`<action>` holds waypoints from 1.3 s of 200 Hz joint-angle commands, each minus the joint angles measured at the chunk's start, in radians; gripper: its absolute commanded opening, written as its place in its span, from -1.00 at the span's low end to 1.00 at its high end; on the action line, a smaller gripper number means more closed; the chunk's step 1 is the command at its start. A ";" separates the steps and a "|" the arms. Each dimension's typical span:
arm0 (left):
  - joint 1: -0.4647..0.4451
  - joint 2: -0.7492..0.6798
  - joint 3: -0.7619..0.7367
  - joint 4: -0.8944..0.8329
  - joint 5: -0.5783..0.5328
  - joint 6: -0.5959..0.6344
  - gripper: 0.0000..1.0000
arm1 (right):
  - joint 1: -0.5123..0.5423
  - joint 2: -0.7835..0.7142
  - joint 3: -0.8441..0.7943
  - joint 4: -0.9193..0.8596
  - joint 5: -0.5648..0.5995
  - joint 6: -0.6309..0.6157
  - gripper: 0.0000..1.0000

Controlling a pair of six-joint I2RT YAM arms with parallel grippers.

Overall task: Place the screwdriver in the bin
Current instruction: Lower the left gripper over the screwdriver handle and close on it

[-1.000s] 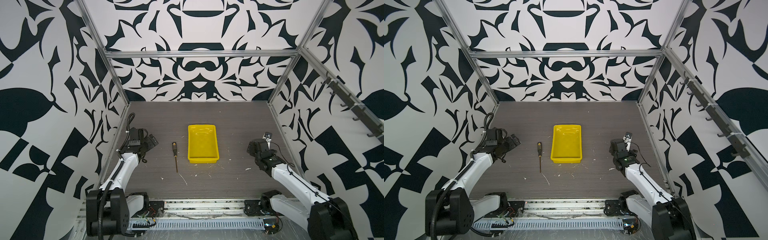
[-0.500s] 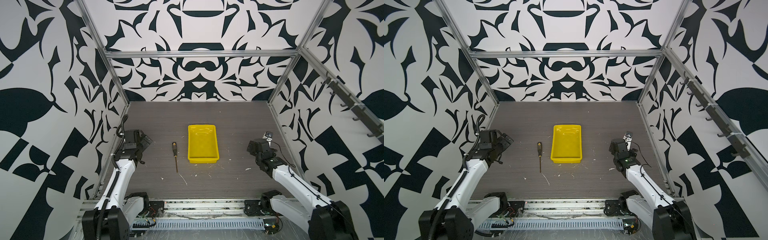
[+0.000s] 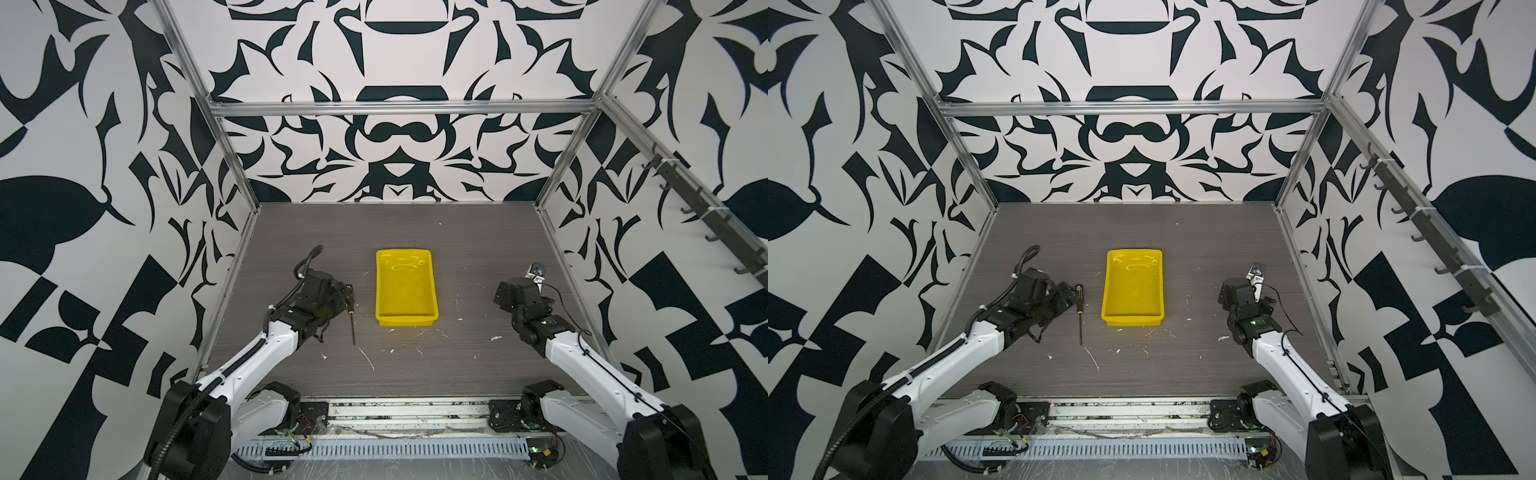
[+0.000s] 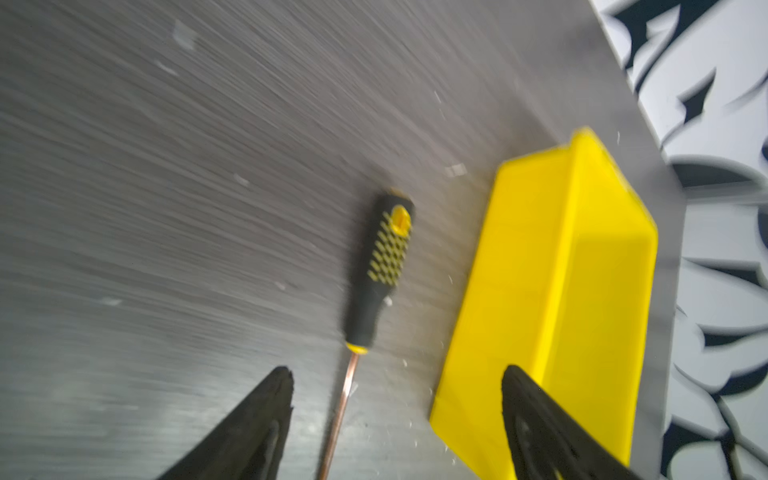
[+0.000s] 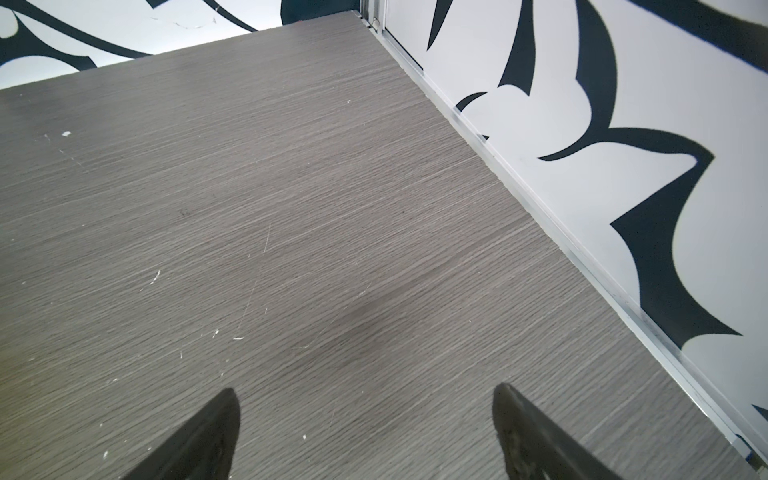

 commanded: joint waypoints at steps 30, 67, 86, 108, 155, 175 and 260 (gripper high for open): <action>-0.067 0.105 -0.049 0.036 -0.132 -0.081 0.40 | -0.002 -0.006 0.010 0.015 0.008 0.005 0.94; -0.068 0.188 0.004 0.029 -0.136 -0.039 0.31 | -0.002 -0.020 0.000 0.022 0.008 0.006 0.95; -0.067 0.245 0.040 0.015 -0.141 -0.016 0.16 | -0.003 -0.020 0.000 0.020 0.010 0.007 0.94; -0.067 0.317 0.101 -0.022 -0.162 0.014 -0.09 | -0.002 -0.017 0.004 0.015 0.018 0.010 0.94; -0.068 0.427 0.183 -0.072 -0.190 0.032 -0.24 | -0.003 -0.010 0.010 0.008 0.023 0.016 0.92; -0.068 0.449 0.182 -0.068 -0.193 0.029 -0.25 | -0.003 -0.010 0.009 0.008 0.025 0.018 0.92; -0.075 0.526 0.201 -0.092 -0.205 -0.032 -0.63 | -0.004 0.004 0.019 0.003 0.026 0.018 0.91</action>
